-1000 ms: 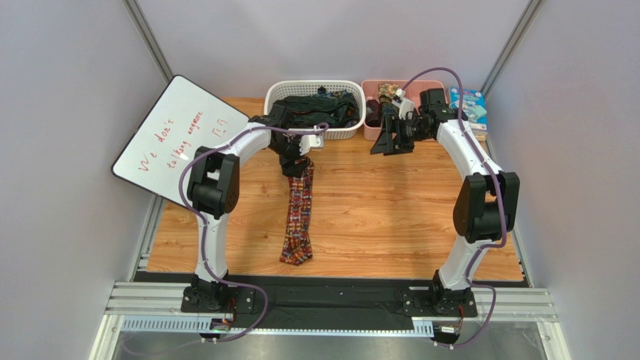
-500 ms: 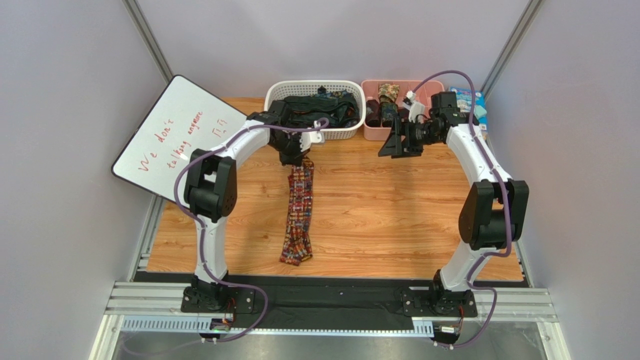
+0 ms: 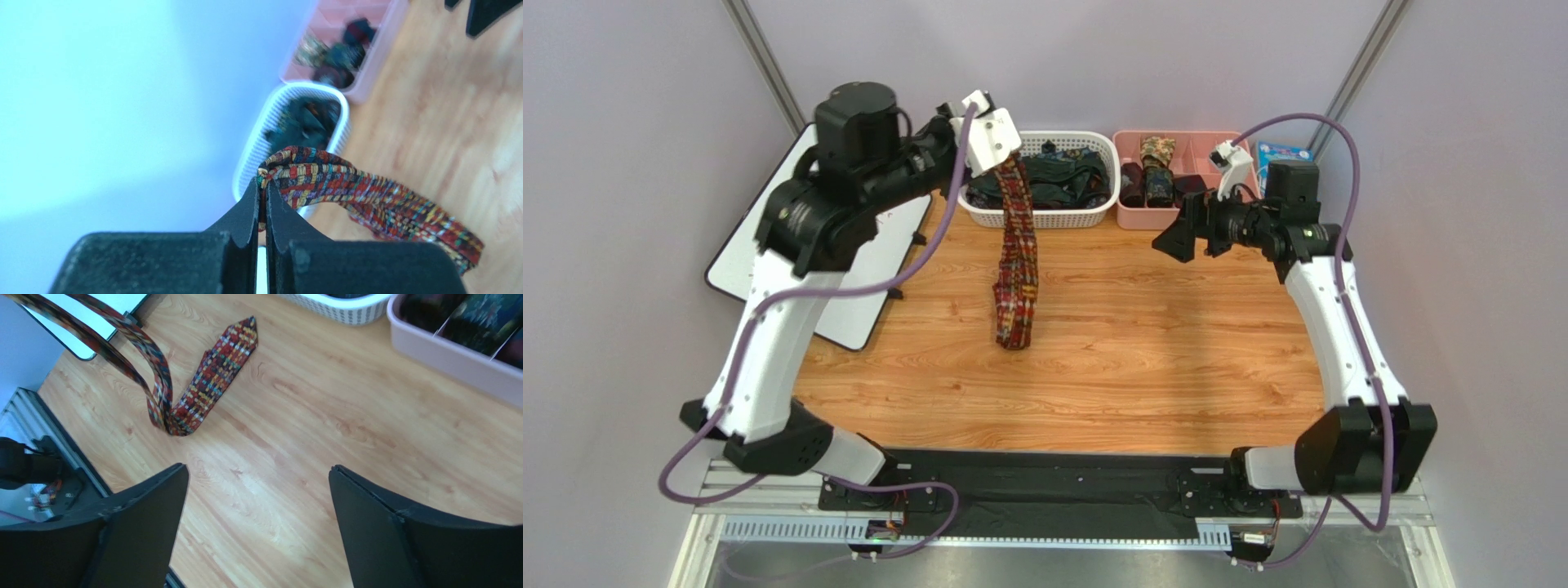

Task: Roll the ties
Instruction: Flatten out the tie at the center of the board.

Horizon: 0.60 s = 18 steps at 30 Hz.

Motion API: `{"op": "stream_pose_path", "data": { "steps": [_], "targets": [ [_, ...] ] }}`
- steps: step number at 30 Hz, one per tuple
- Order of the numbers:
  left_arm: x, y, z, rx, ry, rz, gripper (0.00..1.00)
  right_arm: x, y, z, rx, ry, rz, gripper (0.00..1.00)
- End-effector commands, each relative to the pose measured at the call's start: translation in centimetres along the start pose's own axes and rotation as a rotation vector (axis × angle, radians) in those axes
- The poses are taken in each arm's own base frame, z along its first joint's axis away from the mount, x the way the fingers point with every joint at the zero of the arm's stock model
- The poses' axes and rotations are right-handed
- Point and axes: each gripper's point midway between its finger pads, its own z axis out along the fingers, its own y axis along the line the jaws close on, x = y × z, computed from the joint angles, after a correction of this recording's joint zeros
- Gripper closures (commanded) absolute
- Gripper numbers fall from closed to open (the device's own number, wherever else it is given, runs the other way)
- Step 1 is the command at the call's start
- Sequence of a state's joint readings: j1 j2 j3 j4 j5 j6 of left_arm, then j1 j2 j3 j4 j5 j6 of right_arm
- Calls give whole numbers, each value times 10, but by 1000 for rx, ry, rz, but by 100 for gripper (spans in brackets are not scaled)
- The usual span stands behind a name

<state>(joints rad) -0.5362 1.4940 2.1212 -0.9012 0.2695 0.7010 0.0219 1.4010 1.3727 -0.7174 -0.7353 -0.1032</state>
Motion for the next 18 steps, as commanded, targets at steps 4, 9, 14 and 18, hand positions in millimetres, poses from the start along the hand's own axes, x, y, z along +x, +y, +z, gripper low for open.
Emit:
{"op": "stream_pose_path", "data": {
  "steps": [4, 9, 14, 18],
  "targets": [
    [-97, 70, -90, -445, -120, 85, 100, -57, 62, -48, -34, -382, -364, 0],
    [-148, 101, -128, -661, -202, 174, 100, -33, 92, -30, -70, -412, -471, 0],
    [-162, 100, -131, -701, -230, 221, 100, 2, 131, 10, -167, -399, -705, 0],
    [-161, 105, -131, -735, -216, 220, 100, 38, 162, 56, -280, -392, -832, 0]
  ]
}}
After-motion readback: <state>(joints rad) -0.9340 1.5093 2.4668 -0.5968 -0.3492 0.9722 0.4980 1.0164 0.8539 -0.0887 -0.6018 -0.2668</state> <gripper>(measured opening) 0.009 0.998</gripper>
